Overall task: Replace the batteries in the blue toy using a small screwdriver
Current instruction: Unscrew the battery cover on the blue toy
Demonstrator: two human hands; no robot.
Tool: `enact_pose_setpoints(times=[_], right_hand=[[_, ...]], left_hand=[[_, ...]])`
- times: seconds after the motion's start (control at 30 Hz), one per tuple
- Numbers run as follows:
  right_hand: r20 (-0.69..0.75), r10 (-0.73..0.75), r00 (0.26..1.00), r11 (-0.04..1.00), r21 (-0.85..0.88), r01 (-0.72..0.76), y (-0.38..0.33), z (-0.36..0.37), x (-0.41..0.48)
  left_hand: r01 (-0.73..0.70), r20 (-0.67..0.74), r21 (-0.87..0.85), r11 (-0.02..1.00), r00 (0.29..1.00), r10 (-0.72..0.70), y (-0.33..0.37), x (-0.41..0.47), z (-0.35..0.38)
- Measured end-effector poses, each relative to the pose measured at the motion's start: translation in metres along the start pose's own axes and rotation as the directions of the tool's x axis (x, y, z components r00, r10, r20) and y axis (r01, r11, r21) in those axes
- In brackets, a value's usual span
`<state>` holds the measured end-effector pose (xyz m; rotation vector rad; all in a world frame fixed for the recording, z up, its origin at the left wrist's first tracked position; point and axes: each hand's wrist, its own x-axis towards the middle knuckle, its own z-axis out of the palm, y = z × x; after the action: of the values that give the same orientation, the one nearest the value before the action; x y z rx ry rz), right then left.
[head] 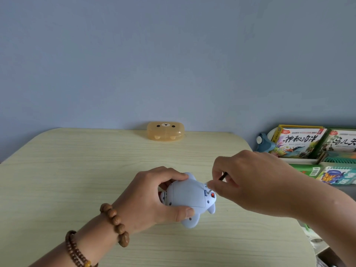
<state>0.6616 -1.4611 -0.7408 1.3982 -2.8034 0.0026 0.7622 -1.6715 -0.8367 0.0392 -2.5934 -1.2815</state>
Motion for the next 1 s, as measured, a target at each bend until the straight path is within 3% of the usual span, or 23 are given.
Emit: enact_pose_setpoints(times=[0.17,0.3,0.5,0.6,0.73,1.0], right_hand=[[0.005,-0.013,1.000,1.000,0.025,0.013,-0.0003,-0.0006,-0.0009],[-0.045,-0.020,0.999,0.995,-0.100,0.016,0.0008,0.0053,0.0044],[0.025,-0.018,1.000,0.999,0.051,0.017,-0.0006,-0.0022,-0.0024],[0.012,-0.002,1.000,0.998,0.055,0.001,0.0000,-0.0007,-0.0008],[-0.033,0.001,0.999,0.998,-0.068,-0.003,0.0016,0.0054,0.0041],[0.005,-0.009,1.000,0.999,0.046,0.009,0.0023,0.0027,-0.0009]], left_hand=[[0.004,-0.004,-0.005,1.000,1.000,-0.004,0.0000,0.0008,0.0003],[-0.002,0.004,0.007,1.000,1.000,0.002,0.0013,0.0008,-0.0001],[0.008,0.000,0.000,1.000,1.000,-0.008,0.0019,-0.0004,-0.0004],[0.008,0.002,0.004,1.000,1.000,-0.008,0.0024,-0.0004,-0.0003],[-0.002,0.002,0.016,1.000,1.000,0.002,0.0036,0.0005,-0.0002],[0.005,0.003,0.002,1.000,1.000,-0.005,0.0034,0.0004,-0.0002]])
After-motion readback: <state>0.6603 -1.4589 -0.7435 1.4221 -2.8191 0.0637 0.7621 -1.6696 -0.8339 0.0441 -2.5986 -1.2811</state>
